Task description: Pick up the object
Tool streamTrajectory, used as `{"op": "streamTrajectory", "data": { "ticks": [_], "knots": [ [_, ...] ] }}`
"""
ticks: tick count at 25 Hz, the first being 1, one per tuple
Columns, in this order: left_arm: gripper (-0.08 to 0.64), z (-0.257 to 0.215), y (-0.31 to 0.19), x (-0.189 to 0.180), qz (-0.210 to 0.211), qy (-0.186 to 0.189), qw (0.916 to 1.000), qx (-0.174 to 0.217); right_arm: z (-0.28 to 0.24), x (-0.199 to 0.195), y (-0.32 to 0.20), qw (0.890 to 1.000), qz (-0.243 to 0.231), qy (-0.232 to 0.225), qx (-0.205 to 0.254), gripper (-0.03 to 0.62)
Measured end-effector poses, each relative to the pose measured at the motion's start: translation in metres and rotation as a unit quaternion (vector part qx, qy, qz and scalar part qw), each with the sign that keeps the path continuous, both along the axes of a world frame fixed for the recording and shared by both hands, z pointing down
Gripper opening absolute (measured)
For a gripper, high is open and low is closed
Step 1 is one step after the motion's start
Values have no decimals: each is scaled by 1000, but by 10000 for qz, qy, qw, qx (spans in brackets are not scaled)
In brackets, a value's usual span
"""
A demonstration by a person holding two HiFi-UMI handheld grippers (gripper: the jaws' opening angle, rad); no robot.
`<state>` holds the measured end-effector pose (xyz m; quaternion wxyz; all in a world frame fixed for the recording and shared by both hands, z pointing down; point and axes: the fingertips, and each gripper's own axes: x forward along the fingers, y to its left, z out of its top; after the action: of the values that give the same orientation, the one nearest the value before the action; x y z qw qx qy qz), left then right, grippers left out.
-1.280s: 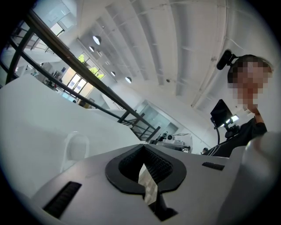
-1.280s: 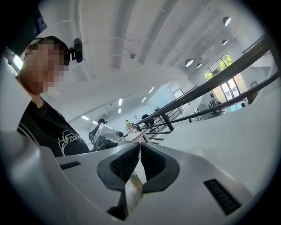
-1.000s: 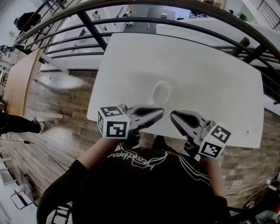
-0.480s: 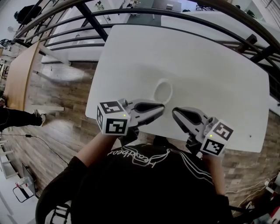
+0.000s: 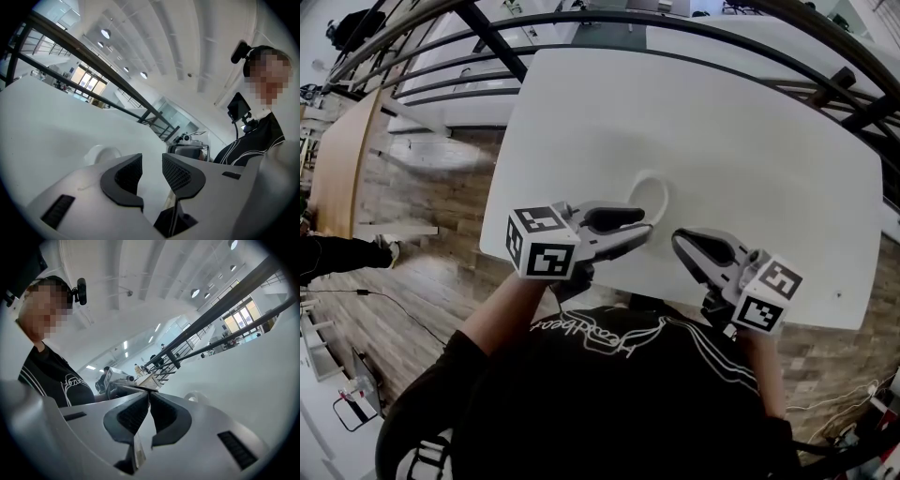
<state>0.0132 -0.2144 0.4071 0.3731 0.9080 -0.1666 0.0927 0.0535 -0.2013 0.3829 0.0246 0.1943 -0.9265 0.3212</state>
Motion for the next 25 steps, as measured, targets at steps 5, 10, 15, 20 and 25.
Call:
{"op": "streamTrajectory", "data": {
  "ticks": [5, 10, 15, 20, 25],
  "knots": [
    [163, 15, -17, -5, -133, -188, 9997, -57, 6, 2, -9, 10000, -14, 11, -54, 22],
    [181, 31, -39, -14, -246, -381, 9989, -128, 11, 1, -21, 9999, -28, 17, -117, 22],
    [201, 51, -54, -21, -299, -709, 9970, -121, 18, 1, -31, 9998, -41, 12, -174, 21],
    [209, 75, -61, -27, -296, -980, 9945, -201, 25, 2, -31, 9997, -37, 7, -240, 23],
    [209, 96, -72, -30, -207, -1149, 9929, -241, 37, 2, -41, 9994, -32, 15, -341, 22]
  ]
}}
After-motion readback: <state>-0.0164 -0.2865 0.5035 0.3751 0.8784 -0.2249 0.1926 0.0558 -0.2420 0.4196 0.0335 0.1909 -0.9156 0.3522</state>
